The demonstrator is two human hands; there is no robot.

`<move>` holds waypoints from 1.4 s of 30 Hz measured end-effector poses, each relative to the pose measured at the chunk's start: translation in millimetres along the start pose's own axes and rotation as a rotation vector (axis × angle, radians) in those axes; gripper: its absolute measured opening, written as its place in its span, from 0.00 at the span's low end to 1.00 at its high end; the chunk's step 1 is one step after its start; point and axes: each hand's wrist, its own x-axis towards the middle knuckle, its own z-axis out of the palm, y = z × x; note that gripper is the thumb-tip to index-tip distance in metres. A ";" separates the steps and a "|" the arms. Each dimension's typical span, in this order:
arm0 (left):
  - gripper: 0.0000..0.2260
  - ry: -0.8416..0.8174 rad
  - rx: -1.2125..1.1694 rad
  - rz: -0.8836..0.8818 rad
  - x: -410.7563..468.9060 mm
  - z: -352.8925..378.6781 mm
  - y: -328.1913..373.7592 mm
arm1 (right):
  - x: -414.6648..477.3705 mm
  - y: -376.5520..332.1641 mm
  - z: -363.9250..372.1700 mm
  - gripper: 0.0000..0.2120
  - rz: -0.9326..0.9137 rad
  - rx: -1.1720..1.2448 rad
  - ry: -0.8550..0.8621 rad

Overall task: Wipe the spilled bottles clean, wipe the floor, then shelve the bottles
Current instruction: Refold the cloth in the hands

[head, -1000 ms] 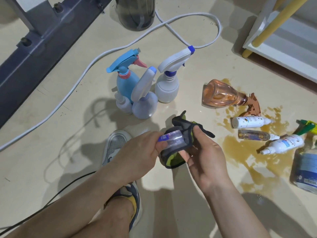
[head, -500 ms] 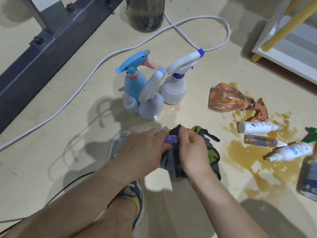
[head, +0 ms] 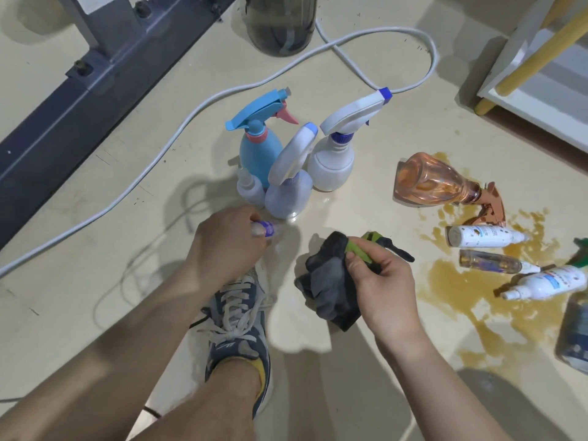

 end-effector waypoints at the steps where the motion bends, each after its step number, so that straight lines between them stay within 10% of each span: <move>1: 0.10 0.034 0.014 0.005 1.3 0.4 -1.7 | -1.2 0.1 0.3 0.13 0.015 -0.002 -0.006; 12: 0.06 0.277 -0.201 0.085 8.3 23.4 -5.1 | -9.7 -3.8 1.1 0.15 0.041 0.084 -0.066; 25: 0.17 0.164 -0.187 0.014 -5.3 -5.2 -1.7 | -22.5 -21.5 -35.8 0.10 0.065 0.253 -0.106; 29: 0.07 0.073 -0.419 -0.043 -25.7 -56.4 19.6 | -45.4 -49.0 -55.9 0.07 0.025 0.268 -0.041; 34: 0.08 -0.304 -0.526 0.260 -98.1 -171.8 95.1 | -89.1 -116.6 -90.2 0.03 -0.182 0.261 0.028; 42: 0.16 -0.097 0.069 0.727 -260.9 -262.1 233.0 | -211.7 -209.0 -162.2 0.08 -0.666 0.203 0.177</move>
